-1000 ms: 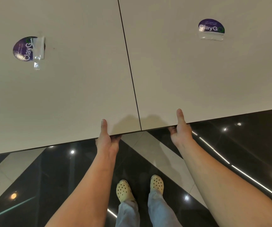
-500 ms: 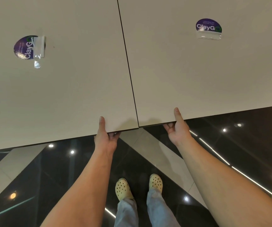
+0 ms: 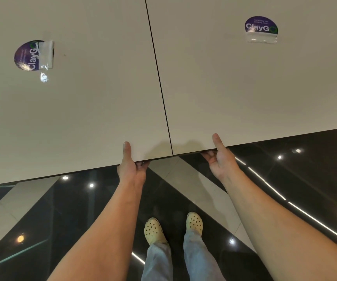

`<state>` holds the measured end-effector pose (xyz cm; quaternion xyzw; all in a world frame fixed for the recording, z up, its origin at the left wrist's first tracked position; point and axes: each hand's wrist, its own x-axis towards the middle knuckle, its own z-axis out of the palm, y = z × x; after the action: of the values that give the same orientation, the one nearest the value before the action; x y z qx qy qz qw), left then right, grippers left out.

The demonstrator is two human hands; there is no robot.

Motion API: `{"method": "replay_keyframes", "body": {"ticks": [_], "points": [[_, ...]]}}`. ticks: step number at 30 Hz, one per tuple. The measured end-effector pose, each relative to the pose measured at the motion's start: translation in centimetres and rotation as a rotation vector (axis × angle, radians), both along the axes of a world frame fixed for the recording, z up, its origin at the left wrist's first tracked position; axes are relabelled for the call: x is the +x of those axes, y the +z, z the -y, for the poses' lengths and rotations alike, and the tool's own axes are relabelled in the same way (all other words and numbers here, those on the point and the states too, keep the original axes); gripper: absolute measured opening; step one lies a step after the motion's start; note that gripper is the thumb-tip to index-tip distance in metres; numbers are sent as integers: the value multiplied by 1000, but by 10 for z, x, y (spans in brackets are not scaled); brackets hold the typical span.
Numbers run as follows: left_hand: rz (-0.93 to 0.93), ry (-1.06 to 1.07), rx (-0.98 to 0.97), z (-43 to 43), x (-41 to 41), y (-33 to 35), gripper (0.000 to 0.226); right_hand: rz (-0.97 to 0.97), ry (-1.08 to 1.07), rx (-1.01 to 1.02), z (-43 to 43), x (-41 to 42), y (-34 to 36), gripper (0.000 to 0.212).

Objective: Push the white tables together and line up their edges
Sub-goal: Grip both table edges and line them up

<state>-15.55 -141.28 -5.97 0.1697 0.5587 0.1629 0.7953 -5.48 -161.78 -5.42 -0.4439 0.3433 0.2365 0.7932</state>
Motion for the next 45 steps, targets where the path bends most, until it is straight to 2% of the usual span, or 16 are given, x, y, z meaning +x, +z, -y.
{"method": "replay_keyframes", "body": {"ticks": [7, 17, 27, 32, 37, 45], "points": [[-9, 6, 4, 0, 2, 2, 53, -11, -31, 20, -1, -2, 1, 31], [-5, -10, 11, 2, -2, 2, 47, -23, -31, 21, -3, -2, 2, 32], [12, -11, -6, 1, -3, 1, 54, -41, 13, 61, -5, -9, -3, 50], [19, -7, 4, 2, -2, 0, 51, -34, 30, 101, -8, -15, -2, 39], [19, -14, 18, 4, -1, 0, 34, -19, 59, 97, -3, -14, -3, 36], [-26, 15, 26, 4, 0, 0, 46, -2, 85, 66, -4, -14, -4, 36]]}}
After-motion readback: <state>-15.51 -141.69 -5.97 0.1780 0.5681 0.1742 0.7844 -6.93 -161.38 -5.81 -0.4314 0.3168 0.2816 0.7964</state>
